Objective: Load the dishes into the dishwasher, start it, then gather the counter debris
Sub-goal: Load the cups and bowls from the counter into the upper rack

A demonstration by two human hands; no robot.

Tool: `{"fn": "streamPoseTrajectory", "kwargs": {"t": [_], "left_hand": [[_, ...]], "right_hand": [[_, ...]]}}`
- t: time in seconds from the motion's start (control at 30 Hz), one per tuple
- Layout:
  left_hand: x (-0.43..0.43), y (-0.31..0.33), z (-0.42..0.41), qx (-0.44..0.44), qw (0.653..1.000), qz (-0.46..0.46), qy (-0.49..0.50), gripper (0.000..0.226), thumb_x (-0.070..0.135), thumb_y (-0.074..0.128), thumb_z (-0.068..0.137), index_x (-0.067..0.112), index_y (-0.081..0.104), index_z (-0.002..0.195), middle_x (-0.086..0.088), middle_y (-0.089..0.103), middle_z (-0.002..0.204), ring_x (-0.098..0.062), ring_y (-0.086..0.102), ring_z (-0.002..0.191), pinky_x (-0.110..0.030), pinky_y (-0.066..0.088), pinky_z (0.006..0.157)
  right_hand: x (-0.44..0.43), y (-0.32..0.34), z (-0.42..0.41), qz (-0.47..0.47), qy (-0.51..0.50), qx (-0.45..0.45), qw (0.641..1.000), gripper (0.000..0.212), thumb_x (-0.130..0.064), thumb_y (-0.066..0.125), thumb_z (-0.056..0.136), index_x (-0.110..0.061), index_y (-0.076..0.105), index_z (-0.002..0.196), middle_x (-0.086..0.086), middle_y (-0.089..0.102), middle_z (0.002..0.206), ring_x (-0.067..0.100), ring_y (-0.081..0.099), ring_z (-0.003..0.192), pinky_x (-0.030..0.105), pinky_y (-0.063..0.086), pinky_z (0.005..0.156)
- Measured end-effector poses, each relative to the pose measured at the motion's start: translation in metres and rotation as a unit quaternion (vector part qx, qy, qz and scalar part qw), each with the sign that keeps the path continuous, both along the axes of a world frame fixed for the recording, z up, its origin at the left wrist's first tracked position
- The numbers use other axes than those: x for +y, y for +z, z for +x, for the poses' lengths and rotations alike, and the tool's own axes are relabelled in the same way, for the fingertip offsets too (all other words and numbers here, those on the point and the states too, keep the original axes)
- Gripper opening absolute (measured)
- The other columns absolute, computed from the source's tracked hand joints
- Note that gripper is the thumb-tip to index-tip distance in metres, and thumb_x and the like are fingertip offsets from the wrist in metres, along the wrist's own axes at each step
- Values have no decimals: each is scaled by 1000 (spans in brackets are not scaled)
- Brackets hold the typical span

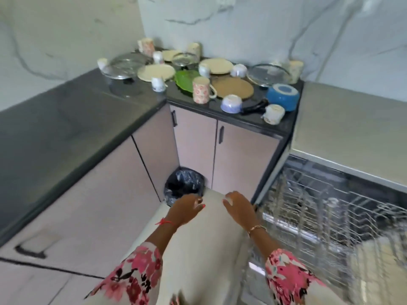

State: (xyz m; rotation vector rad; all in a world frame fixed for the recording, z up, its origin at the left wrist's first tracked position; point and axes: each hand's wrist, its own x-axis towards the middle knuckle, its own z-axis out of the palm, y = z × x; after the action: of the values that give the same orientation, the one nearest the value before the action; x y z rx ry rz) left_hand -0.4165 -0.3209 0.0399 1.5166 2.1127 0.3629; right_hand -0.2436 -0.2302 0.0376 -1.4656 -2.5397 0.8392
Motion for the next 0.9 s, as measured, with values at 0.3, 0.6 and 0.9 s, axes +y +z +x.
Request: {"fn": "streamPoseTrajectory", "kwargs": {"t": [0.3,0.6,0.9], "left_hand": [[64,37,-155,179,980,64,-49,68,58,29,90,11,34,138,-7,35,145,-25,24,137,-38,19,112],[180,49,-234,167,980,102,-35,59,48,42,93,12,33,139,-4,33,146,-23,19,140,-41,13,114],[292,47,-309,145,983,107,-29,65,55,39,89,9,38,135,-9,37,144,-25,27,137,-41,18,114]], "right_hand": [[56,41,-108,120,31,-59,991,41,-31,37,99,-8,43,133,8,49,132,23,47,121,30,33,100],[164,49,-197,144,-5,3,990,42,-27,46,96,-2,48,129,13,51,130,29,50,119,37,39,99],[291,84,-278,211,7,95,973,42,-24,59,88,1,51,121,18,53,120,34,50,111,42,46,93]]}}
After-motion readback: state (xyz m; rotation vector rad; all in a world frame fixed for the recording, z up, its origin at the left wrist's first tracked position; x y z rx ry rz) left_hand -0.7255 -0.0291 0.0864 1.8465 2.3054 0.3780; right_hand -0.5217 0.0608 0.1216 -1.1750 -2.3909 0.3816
